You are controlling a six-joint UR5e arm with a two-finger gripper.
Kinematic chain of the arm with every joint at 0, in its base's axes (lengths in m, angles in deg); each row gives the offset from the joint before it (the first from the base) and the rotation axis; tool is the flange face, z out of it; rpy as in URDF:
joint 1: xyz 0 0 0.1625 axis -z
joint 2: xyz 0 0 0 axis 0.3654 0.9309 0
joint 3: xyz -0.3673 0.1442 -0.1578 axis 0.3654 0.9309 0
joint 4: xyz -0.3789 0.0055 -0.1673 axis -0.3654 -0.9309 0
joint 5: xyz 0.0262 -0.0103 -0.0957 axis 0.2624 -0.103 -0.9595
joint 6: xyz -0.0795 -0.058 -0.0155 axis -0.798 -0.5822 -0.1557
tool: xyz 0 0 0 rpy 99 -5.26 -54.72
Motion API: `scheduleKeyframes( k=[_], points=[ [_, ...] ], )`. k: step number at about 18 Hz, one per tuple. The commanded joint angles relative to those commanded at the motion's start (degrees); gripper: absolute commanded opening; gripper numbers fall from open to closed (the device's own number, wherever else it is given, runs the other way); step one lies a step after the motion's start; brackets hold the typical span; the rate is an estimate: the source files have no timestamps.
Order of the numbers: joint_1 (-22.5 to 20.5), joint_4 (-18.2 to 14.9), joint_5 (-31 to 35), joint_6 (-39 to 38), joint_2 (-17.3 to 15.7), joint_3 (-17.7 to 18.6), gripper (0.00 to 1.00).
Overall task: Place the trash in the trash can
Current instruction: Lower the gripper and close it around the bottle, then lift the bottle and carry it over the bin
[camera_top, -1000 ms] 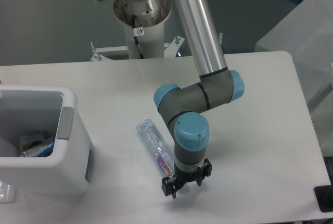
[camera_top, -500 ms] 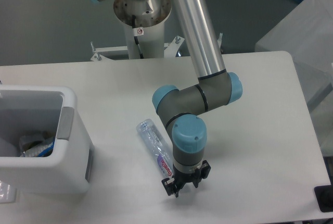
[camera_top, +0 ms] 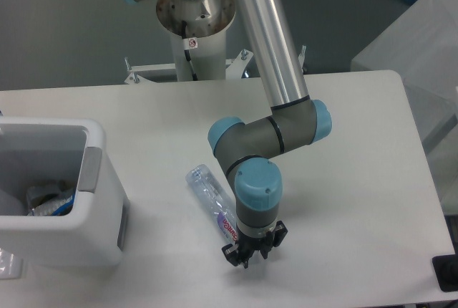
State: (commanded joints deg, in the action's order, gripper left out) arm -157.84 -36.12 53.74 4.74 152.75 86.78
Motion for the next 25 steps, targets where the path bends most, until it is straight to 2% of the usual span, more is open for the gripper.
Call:
scheduleKeyframes(
  k=[6, 12, 16, 19, 22, 23, 25],
  points=[
    [0.0, 0.0, -0.1, -0.1, -0.2, 0.1, 0.33],
    [0.0, 0.1, -0.1, -0.1, -0.9, -0.3, 0.33],
    [-0.6, 0.3, -0.6, 0.0, -4.5, -1.4, 0.33],
    [-1.1, 0.2, -1.1, -0.2, -6.9, -4.9, 0.33],
    [-1.7, 0.3, -1.6, -0.2, -10.8, -6.8, 0.33],
    [-1.5, 0.7, -1.7, 0.2, -12.1, -7.1, 0.33],
    [-1.3, 4.0, -1.6, 0.3, -14.4, -8.4, 0.33]
  ],
)
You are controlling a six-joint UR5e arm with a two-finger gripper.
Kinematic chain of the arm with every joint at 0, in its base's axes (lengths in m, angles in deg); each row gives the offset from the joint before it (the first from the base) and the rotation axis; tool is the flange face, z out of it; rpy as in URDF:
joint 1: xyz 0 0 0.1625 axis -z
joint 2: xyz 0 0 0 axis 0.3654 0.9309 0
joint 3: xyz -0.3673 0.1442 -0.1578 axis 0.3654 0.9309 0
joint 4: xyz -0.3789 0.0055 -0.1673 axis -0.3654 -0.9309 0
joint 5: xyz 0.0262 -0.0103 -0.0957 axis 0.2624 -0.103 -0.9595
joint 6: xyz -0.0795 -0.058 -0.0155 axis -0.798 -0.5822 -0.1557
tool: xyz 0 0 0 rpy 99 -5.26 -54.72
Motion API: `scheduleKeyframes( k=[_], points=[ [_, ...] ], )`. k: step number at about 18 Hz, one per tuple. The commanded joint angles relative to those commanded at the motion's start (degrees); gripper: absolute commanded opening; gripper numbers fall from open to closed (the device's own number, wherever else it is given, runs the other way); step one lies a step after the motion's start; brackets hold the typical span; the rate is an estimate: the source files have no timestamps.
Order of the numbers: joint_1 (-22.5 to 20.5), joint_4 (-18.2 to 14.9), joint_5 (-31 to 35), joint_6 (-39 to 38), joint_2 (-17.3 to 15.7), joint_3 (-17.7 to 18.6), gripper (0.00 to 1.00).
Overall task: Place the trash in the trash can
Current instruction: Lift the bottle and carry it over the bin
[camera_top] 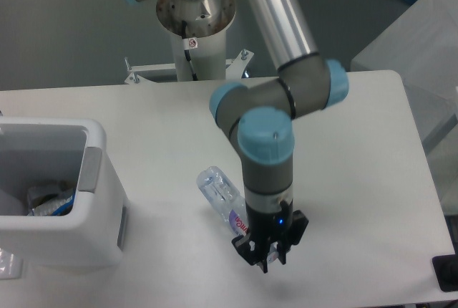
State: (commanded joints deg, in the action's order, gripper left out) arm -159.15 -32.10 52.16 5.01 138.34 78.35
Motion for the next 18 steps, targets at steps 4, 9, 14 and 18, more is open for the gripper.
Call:
scheduleKeyframes(
  k=[4, 9, 14, 18],
  points=[
    [0.8, 2.5, -0.1, -0.3, -4.0, -3.7, 0.33],
    [5.1, 2.7, -0.1, -0.3, -8.2, -6.9, 0.33],
    [11.1, 2.7, -0.1, -0.7, -10.4, -7.8, 0.33],
    [15.0, 2.7, -0.1, -2.4, -10.8, -8.3, 0.33]
  ],
)
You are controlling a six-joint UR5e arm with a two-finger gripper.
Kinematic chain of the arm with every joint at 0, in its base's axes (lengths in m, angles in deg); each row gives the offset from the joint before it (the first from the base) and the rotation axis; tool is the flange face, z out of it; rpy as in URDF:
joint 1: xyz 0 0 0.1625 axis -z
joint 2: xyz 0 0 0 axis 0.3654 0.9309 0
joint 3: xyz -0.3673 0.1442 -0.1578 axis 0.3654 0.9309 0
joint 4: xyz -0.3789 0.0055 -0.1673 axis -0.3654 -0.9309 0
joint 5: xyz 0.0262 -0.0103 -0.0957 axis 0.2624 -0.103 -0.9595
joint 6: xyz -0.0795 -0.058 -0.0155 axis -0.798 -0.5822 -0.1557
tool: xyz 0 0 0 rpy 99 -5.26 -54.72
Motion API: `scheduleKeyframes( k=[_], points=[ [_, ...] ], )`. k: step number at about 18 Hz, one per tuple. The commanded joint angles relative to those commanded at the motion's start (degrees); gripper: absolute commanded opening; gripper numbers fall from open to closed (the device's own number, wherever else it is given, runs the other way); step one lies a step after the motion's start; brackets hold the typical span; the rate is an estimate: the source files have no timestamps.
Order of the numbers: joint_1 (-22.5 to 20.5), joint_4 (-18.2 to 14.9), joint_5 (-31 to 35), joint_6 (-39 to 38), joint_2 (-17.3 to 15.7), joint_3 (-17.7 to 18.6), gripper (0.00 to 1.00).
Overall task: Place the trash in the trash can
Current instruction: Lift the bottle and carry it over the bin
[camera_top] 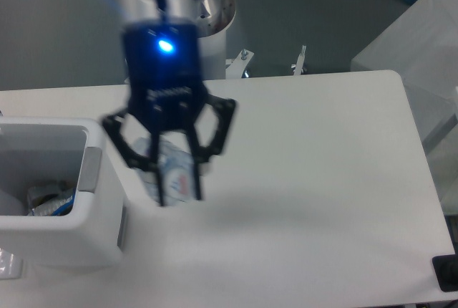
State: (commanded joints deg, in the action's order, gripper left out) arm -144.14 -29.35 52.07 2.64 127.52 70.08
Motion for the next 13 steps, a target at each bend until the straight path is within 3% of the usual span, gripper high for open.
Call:
scheduleKeyframes(
  k=[7, 13],
  points=[
    [8.9, 0.0, 0.0, 0.1, 1.8, 1.5, 0.33],
    [11.9, 0.0, 0.1, 0.2, 3.7, 1.8, 0.33]
  ],
)
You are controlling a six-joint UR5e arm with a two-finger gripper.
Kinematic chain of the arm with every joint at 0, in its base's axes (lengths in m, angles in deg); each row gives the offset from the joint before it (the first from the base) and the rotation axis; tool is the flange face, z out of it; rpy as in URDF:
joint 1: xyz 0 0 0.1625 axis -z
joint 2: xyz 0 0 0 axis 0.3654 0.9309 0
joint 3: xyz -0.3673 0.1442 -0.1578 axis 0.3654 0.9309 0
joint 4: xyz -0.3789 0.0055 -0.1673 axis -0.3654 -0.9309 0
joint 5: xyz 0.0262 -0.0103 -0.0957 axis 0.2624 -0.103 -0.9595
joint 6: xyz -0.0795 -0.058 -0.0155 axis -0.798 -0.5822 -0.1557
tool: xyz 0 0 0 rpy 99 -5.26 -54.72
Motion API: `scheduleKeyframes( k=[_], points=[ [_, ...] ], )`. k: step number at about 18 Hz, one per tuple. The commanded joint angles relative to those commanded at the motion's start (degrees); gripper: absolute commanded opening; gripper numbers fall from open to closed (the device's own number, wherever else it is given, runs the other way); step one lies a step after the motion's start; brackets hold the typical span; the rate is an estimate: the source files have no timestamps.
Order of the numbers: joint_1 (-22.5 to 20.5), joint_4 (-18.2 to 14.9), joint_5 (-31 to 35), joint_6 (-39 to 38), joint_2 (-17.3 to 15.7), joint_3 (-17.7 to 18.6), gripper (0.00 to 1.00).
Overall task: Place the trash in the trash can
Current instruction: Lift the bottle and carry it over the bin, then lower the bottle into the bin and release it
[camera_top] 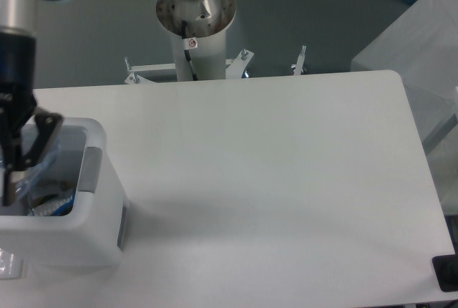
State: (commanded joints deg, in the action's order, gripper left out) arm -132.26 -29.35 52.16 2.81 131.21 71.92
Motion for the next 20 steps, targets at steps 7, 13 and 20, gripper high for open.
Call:
scheduleKeyframes(
  k=[7, 13, 20],
  points=[
    [0.8, -0.1, 0.2, 0.4, -1.4, 3.9, 0.37],
    [0.7, -0.1, 0.3, 0.4, -3.5, 6.1, 0.52],
    [0.7, -0.1, 0.4, 0.4, -3.5, 8.0, 0.54]
  ],
)
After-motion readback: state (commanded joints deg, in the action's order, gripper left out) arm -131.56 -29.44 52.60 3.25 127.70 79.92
